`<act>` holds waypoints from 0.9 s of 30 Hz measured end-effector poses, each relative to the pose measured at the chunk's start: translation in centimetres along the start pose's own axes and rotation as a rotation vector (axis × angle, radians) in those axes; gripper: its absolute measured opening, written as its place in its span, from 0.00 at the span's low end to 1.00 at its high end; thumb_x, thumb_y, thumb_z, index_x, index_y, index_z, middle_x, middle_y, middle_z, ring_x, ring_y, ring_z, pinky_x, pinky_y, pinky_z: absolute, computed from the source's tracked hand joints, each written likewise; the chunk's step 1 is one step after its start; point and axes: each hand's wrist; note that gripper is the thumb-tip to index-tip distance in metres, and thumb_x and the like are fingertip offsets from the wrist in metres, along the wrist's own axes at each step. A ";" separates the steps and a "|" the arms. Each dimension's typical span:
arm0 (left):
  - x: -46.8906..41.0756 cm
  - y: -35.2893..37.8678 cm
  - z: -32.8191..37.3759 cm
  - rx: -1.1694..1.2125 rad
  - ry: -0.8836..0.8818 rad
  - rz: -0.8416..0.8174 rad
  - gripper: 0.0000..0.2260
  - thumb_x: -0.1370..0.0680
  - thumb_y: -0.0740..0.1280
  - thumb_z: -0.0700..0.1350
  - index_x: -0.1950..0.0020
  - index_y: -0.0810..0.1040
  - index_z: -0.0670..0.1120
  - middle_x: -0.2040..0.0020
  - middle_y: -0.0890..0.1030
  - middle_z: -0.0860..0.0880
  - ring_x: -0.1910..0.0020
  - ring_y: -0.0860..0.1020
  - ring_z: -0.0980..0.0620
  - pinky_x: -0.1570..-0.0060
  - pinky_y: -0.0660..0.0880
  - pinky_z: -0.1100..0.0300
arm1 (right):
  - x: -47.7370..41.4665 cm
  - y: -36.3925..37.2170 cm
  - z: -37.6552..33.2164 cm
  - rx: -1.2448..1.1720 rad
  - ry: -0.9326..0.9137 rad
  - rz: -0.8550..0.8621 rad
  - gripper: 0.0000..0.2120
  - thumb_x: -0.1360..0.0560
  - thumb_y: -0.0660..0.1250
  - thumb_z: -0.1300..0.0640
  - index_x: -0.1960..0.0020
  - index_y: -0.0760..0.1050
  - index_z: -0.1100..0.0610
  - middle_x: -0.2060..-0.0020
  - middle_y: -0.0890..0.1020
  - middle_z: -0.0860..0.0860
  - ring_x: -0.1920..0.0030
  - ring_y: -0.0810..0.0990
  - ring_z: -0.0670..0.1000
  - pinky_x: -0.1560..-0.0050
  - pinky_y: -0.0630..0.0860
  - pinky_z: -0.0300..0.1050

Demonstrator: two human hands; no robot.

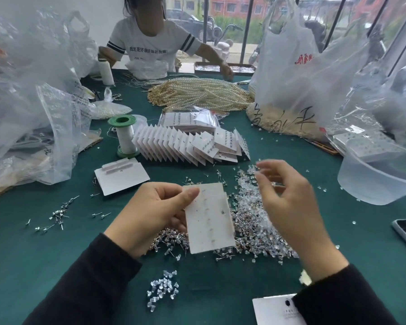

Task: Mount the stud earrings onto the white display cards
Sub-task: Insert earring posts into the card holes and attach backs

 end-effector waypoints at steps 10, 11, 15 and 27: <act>-0.6 -0.8 -0.4 0.023 -0.020 0.185 0.15 0.36 0.69 0.52 0.68 0.81 0.40 0.75 0.78 0.48 0.80 0.69 0.56 0.82 0.64 0.68 | -0.4 -2.5 2.8 0.460 0.246 -0.490 0.07 0.28 0.69 0.56 0.54 0.77 0.44 0.58 0.74 0.43 0.63 0.72 0.41 0.67 0.66 0.34; -0.7 -0.9 -0.5 0.018 -0.017 0.206 0.15 0.36 0.69 0.53 0.68 0.81 0.40 0.77 0.76 0.49 0.81 0.68 0.56 0.82 0.63 0.68 | -0.4 -2.5 2.8 0.466 0.234 -0.468 0.06 0.28 0.69 0.56 0.55 0.78 0.45 0.60 0.75 0.43 0.64 0.73 0.41 0.68 0.66 0.34; -0.8 -1.1 -0.5 -0.019 0.000 0.258 0.17 0.36 0.68 0.56 0.68 0.82 0.42 0.78 0.74 0.49 0.82 0.68 0.57 0.83 0.62 0.69 | -0.4 -2.3 2.7 0.538 0.142 -0.427 0.06 0.27 0.67 0.60 0.61 0.79 0.51 0.64 0.77 0.44 0.64 0.75 0.41 0.69 0.66 0.30; -0.8 -0.6 -1.1 -0.127 0.045 0.315 0.15 0.29 0.70 0.51 0.69 0.81 0.41 0.79 0.71 0.53 0.80 0.65 0.57 0.80 0.63 0.67 | -0.7 -3.6 2.9 0.571 0.132 -0.585 0.04 0.28 0.69 0.56 0.57 0.77 0.47 0.63 0.77 0.46 0.66 0.73 0.43 0.68 0.70 0.32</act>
Point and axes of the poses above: each hand's wrist, its own x-axis away from the middle knuckle, its own y-axis out of the palm, z = x × y
